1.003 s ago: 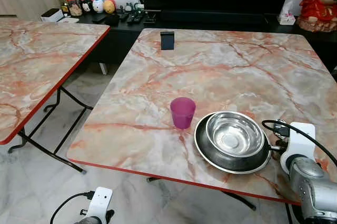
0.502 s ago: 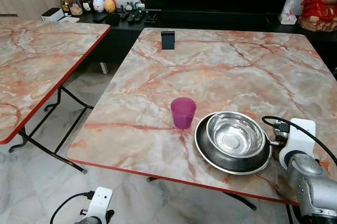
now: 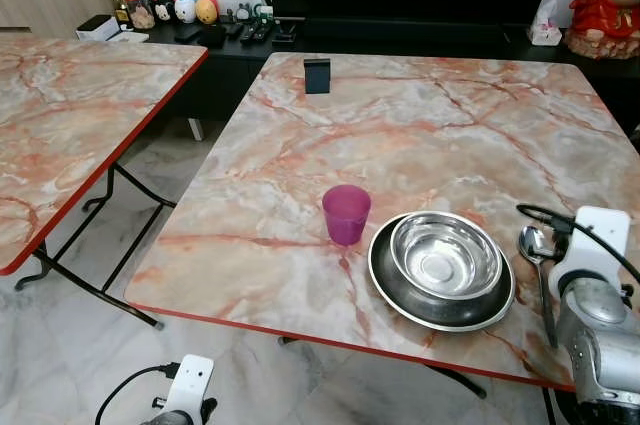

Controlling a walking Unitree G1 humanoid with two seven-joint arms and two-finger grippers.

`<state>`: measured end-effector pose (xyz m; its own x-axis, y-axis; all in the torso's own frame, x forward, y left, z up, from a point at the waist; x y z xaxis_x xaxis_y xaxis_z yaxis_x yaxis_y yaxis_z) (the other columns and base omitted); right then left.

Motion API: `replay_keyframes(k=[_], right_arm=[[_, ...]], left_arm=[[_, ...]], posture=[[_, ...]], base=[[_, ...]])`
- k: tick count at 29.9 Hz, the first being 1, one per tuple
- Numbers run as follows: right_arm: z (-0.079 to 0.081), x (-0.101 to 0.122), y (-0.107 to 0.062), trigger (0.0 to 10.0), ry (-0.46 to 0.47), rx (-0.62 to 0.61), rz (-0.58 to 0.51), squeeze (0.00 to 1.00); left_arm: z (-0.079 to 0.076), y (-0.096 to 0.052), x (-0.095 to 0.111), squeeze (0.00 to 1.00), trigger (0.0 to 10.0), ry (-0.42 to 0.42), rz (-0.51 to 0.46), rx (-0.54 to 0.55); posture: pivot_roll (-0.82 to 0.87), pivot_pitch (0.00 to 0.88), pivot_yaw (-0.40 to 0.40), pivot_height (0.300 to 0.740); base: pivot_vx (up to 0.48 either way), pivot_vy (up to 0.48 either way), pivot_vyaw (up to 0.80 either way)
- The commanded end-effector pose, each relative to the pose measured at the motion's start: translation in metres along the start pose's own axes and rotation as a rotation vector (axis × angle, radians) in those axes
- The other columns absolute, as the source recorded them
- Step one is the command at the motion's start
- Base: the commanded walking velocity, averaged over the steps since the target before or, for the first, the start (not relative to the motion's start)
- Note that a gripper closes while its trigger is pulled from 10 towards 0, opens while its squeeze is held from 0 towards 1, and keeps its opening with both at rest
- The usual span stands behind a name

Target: Setting the table

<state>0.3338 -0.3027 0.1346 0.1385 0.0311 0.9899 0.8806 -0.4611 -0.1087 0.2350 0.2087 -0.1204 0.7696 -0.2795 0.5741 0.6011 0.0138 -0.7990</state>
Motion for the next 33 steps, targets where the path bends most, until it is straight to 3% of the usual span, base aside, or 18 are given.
replay_keyframes(k=[1, 2, 3, 12, 17, 24, 33], right_arm=[[0.007, 0.024, -0.010, 10.0, 0.020, 0.007, -0.164, 0.00], [0.007, 0.024, -0.010, 10.0, 0.020, 0.007, -0.164, 0.00], [0.016, 0.028, -0.026, 10.0, 0.103, 0.039, -0.252, 0.00], [0.032, 0.030, -0.049, 10.0, 0.071, 0.104, -0.370, 0.00], [0.032, 0.030, -0.051, 10.0, 0.082, 0.121, -0.394, 0.00], [0.046, 0.036, -0.043, 10.0, 0.094, 0.170, -0.420, 0.00], [0.056, 0.038, -0.039, 10.0, 0.112, 0.193, -0.431, 0.00]], left_arm=[[0.004, -0.001, -0.007, 0.00, 10.0, 0.004, 0.019, 0.009], [0.004, -0.001, -0.007, 0.00, 10.0, 0.004, 0.019, 0.009], [0.007, -0.002, -0.007, 0.00, 10.0, -0.006, 0.013, 0.026], [0.011, -0.003, -0.006, 0.00, 10.0, -0.002, -0.010, 0.058], [0.012, -0.003, -0.008, 0.00, 10.0, -0.007, -0.011, 0.067], [0.011, -0.004, -0.011, 0.00, 10.0, -0.033, -0.009, 0.077], [0.004, -0.004, -0.013, 0.00, 10.0, -0.027, -0.007, 0.056]], posture=[[-0.01, 0.000, 0.033, 0.727], [-0.01, 0.000, 0.033, 0.727], [-0.01, 0.000, 0.034, 0.727], [-0.01, 0.000, 0.030, 0.727], [-0.01, 0.000, 0.026, 0.727], [0.02, 0.000, -0.027, 0.727], [0.03, 0.000, -0.032, 0.727]], base=[[0.000, 0.000, 0.00], [0.000, 0.000, 0.00], [0.000, 0.000, 0.00], [0.000, 0.000, 0.00], [0.000, 0.000, 0.00], [0.000, 0.000, 0.00], [0.000, 0.000, 0.00]])
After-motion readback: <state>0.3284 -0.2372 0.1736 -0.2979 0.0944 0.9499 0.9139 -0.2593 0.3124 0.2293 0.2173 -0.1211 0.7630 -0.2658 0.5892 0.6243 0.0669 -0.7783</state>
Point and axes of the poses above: a point about 5 cm out from each wrist's last joint towards the gripper, its own y axis pointing out of the wrist towards the gripper, its own x axis along the axis of the wrist's last joint, z = x × y, the point moved 6 cm from there along y, pointing out of the wrist towards the gripper, and after that the axes turned 4 degrees about y, right-handed, at the moved point
